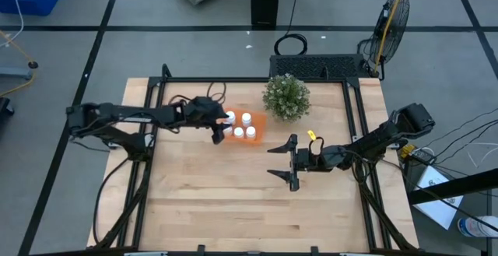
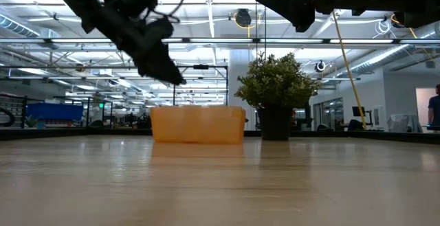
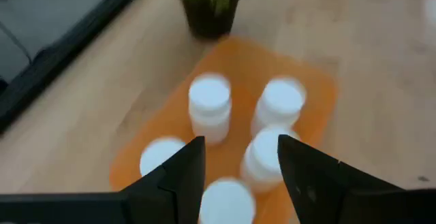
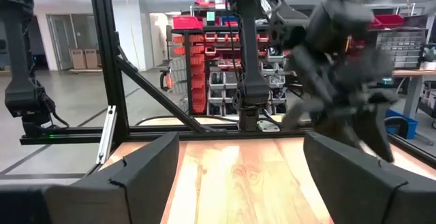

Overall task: Pick and place pill bottles into a basket
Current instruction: Return to Home Position

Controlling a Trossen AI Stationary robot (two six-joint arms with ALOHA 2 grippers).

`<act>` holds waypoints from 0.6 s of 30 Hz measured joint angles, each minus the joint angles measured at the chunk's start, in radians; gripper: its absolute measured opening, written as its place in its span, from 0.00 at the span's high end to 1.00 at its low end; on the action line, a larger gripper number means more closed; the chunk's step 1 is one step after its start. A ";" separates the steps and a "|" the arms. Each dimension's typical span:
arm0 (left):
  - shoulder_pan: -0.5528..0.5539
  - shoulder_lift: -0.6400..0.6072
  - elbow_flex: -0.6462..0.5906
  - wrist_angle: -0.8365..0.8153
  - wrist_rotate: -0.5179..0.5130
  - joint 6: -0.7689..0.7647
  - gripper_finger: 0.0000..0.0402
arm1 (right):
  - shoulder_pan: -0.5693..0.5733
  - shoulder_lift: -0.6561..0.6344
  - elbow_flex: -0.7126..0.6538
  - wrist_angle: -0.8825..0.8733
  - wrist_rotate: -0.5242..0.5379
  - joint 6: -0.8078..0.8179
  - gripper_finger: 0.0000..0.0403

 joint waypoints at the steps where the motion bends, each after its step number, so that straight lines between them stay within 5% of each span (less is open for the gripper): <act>1: -0.005 -0.025 0.001 -0.002 0.003 -0.004 0.54 | 0.000 0.000 0.000 0.000 0.000 0.000 0.25; 8: -0.089 -0.158 -0.025 -0.095 0.003 -0.011 0.72 | 0.000 0.000 0.000 -0.031 0.007 -0.015 0.35; 13: -0.202 -0.209 -0.100 -0.055 0.022 -0.050 0.97 | 0.002 -0.011 0.000 -0.074 0.051 -0.025 0.69; 16: -0.285 -0.247 -0.163 0.030 0.010 -0.080 0.96 | 0.002 -0.048 0.000 -0.150 0.049 -0.035 0.94; 18: -0.342 -0.275 -0.208 0.086 0.007 -0.084 0.95 | 0.002 -0.084 0.000 -0.209 0.052 -0.037 0.96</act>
